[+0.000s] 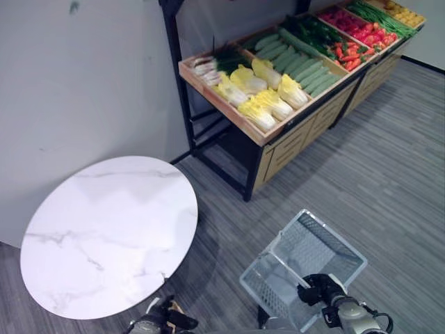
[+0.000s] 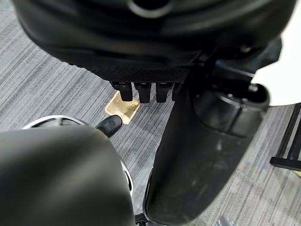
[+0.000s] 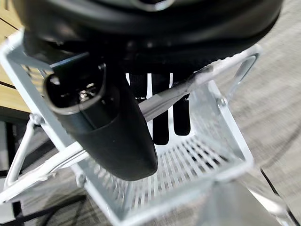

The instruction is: Get the vegetables into the basket

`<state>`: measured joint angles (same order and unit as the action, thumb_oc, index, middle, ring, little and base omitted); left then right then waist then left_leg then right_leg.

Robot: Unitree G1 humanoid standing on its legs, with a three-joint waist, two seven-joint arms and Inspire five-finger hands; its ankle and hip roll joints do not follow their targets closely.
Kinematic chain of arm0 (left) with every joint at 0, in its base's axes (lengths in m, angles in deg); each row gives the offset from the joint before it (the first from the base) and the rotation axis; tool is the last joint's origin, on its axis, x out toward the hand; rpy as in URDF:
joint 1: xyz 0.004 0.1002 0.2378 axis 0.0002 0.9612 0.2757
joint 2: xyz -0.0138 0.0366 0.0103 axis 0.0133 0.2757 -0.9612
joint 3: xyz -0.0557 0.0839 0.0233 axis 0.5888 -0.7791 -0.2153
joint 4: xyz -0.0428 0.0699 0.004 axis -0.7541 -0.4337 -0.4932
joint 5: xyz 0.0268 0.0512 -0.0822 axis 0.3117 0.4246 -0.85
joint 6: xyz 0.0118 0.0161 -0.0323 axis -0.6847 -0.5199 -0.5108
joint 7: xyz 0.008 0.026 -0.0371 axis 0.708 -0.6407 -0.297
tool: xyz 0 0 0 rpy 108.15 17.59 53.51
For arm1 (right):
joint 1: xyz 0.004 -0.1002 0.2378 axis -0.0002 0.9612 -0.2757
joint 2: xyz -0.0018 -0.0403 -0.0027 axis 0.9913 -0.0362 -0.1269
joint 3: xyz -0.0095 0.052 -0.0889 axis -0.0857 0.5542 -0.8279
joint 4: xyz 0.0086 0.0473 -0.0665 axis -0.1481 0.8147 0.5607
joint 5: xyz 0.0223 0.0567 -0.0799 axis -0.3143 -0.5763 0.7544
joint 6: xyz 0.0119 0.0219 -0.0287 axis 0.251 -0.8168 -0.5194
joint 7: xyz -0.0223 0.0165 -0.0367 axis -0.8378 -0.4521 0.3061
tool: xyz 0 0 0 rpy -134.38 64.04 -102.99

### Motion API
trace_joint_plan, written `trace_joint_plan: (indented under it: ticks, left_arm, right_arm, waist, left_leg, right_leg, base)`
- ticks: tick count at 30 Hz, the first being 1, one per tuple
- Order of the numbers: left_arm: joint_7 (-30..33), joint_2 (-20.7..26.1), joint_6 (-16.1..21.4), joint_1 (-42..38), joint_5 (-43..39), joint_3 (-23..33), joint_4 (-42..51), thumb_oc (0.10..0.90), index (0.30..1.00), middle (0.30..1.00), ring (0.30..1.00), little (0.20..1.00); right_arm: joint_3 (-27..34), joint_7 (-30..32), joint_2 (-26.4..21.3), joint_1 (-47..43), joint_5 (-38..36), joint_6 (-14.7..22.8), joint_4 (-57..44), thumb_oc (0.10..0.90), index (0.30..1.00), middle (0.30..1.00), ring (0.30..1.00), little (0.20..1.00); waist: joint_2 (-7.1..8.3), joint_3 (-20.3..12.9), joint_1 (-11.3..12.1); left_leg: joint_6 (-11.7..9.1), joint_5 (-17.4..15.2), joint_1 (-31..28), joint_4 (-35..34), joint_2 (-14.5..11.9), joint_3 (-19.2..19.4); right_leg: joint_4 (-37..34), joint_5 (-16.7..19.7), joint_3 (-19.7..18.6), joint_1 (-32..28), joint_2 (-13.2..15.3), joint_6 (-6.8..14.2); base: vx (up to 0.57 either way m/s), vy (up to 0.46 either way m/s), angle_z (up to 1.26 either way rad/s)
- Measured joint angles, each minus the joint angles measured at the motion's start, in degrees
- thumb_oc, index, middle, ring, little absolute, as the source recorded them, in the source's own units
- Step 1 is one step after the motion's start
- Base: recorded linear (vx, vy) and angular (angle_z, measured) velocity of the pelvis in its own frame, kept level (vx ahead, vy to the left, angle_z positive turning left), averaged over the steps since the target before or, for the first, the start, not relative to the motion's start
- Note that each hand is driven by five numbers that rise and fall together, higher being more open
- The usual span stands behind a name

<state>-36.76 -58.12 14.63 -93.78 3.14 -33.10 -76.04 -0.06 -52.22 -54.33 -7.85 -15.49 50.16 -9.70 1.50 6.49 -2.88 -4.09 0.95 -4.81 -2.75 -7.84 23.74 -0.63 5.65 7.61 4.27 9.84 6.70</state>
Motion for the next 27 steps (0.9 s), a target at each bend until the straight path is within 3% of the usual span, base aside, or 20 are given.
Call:
trace_joint_plan:
  ticks: [4,7,12,14,15,17,18,19,20,21,24,25,26,27]
  left_arm:
    - [0.16,1.15,-0.07,0.43,0.03,0.02,-0.03,0.9,1.0,1.0,1.0,1.0]
    - [0.16,1.91,-0.03,-0.26,0.08,-0.59,0.07,0.9,1.0,1.0,1.0,1.0]
    - [0.17,2.64,-0.05,-0.72,0.14,-0.99,0.4,0.9,1.0,1.0,1.0,1.0]
    - [0.2,3.01,-0.02,-0.65,0.15,-0.85,0.46,0.9,1.0,1.0,1.0,1.0]
    - [0.24,3.4,-0.05,-1.44,0.12,-0.9,0.67,0.9,1.0,1.0,1.0,1.0]
    - [0.3,3.65,-0.1,-1.61,0.08,-0.78,0.99,0.9,1.0,1.0,1.0,1.0]
    - [0.16,3.53,-0.31,-2.13,0.09,-0.53,0.89,0.9,1.0,1.0,1.0,1.0]
    - [0.3,2.74,-0.24,-2.71,0.06,-0.51,1.47,0.9,1.0,1.0,1.0,1.0]
    - [0.25,2.28,0.59,-2.57,0.05,-0.92,2.54,0.9,1.0,1.0,1.0,1.0]
    - [0.13,2.53,1.42,-2.42,0.06,-1.03,3.94,0.9,1.0,1.0,1.0,1.0]
    - [0.24,2.5,0.3,-1.02,0.05,-0.93,3.29,0.9,1.0,1.0,1.0,1.0]
    - [0.23,2.92,0.22,-0.12,0.05,-0.93,3.14,0.9,1.0,1.0,1.0,1.0]
    - [0.12,3.05,0.04,0.39,0.05,-0.78,2.54,0.9,1.0,1.0,1.0,1.0]
    - [0.01,1.16,-0.43,2.79,-0.16,0.74,0.76,0.9,1.0,1.0,1.0,1.0]
  right_arm:
    - [-0.16,0.18,0.58,-1.45,0.2,-0.02,0.07,0.4,0.3,0.3,0.3,0.3]
    - [-0.21,-0.02,1.25,-1.8,0.25,-0.01,0.37,0.4,0.3,0.3,0.3,0.3]
    - [-1.02,-0.04,2.89,-3.76,0.25,0.02,0.51,0.4,0.3,0.3,0.3,0.3]
    - [-1.84,-0.13,3.35,-4.83,0.24,0.32,0.1,0.4,0.3,0.3,0.3,0.3]
    - [-1.76,-0.02,4.24,-4.83,0.25,0.39,0.18,0.4,0.3,0.3,0.3,0.3]
    - [-2.23,-0.09,4.89,-7.13,0.24,1.06,-0.05,0.4,0.3,0.3,0.3,0.3]
    - [-2.09,-0.08,4.99,-7.22,0.08,1.33,-0.17,0.4,0.3,0.3,0.3,0.3]
    - [-1.76,-0.07,4.31,-5.82,0.05,0.97,0.54,0.4,0.3,0.3,0.3,0.3]
    - [-1.84,-0.33,3.69,-5.45,0.05,0.03,1.24,0.4,0.3,0.3,0.3,0.3]
    - [-1.81,-0.18,3.54,-5.21,0.06,-0.16,1.14,0.4,0.3,0.3,0.3,0.3]
    - [-2.22,0.01,3.43,-5.07,0.23,-0.43,1.31,0.4,0.3,0.3,0.3,0.3]
    - [-2.4,-0.12,3.43,-4.5,0.2,-0.45,1.35,0.4,0.3,0.3,0.3,0.3]
    - [-2.33,-0.28,3.32,-3.99,0.14,-0.43,1.09,0.4,0.3,0.3,0.3,0.3]
    - [-2.35,-0.49,2.46,-2.98,0.09,-0.41,1.37,0.4,0.3,0.3,0.3,0.3]
  waist:
    - [0.87,0.6,0.53]
    - [2.04,0.85,0.43]
    - [4.46,1.94,-0.1]
    - [5.35,2.35,0.12]
    - [6.44,2.88,-0.53]
    - [5.76,3.53,-0.34]
    - [4.65,4.26,-1.83]
    - [3.68,3.99,-1.94]
    - [2.32,3.99,-0.34]
    - [1.75,3.81,1.59]
    - [1.59,2.53,3.08]
    - [1.65,1.77,3.45]
    - [1.69,1.38,3.44]
    - [-1.13,-0.62,3.48]
  left_leg:
    - [1.82,-1.23,-0.94,0.23,1.83,2.42]
    - [1.9,-1.85,-1.32,0.63,2.52,2.92]
    - [1.4,-2.99,-1.97,2.04,3.05,6.98]
    - [1.11,-3.61,-2.16,2.19,2.82,9.63]
    - [1.44,-4.77,-1.86,2.99,3.55,10.67]
    - [2.48,-5.64,-0.46,3.4,2.66,10.23]
    - [3.81,-4.98,-0.11,3.21,1.92,10.24]
    - [5.49,-3.58,-0.37,1.87,1.43,10.51]
    - [5.17,-2.46,-1.56,0.37,0.57,11.97]
    - [4.48,-1.37,-2.51,0.26,-0.01,13.23]
    - [4.03,-1.01,-3.56,0.49,-0.06,15.75]
    - [3.78,-0.97,-3.6,0.6,0.13,16.05]
    - [3.27,-0.62,-3.9,0.86,0.63,16.21]
    - [2.99,-0.29,-4.06,2.39,-1.85,16.9]
  right_leg:
    - [1.04,0.39,-2.57,0.96,1.72,0.9]
    - [1.35,0.4,-3.07,1.02,1.95,1.2]
    - [1.57,2.42,-7.25,2.74,1.82,2.34]
    - [0.96,4.35,-7.74,4.03,1.66,2.55]
    - [0.17,8.1,-7.34,5.09,1.09,2.53]
    - [-1.79,15.4,-5.07,7.73,-0.59,3.4]
    - [-2.2,15.62,0.17,7.04,-0.52,2.68]
    - [2.82,10.12,4.57,6.45,0.23,2.92]
    - [10.07,4.31,6.73,6.49,0.3,2.23]
    - [16.21,-1.88,7.44,5.48,1.85,3.53]
    - [19.93,-7.58,10.04,2.86,5.51,3.82]
    - [16.74,-8.36,9.58,1.54,5.17,3.94]
    - [13.61,-9.09,10.67,-0.13,4.08,1.94]
    - [9.22,-7.23,9.34,-2.05,1.16,-0.14]
  base:
    - [-0.02,0.152,-0.31]
    - [-0.04,0.073,-0.11]
    - [-0.06,0.04,-0.42]
    - [-0.12,0.043,-0.73]
    - [-0.1,0.117,-1.0]
    - [-0.08,0.165,-1.08]
    - [-0.14,0.125,-0.22]
    - [-0.09,0.069,0.05]
    - [-0.12,0.057,-0.22]
    - [-0.12,0.035,-0.44]
    - [-0.06,-0.026,-0.46]
    - [0.0,-0.105,-0.49]
    - [0.02,-0.088,-0.69]
    - [0.0,-0.109,-0.59]
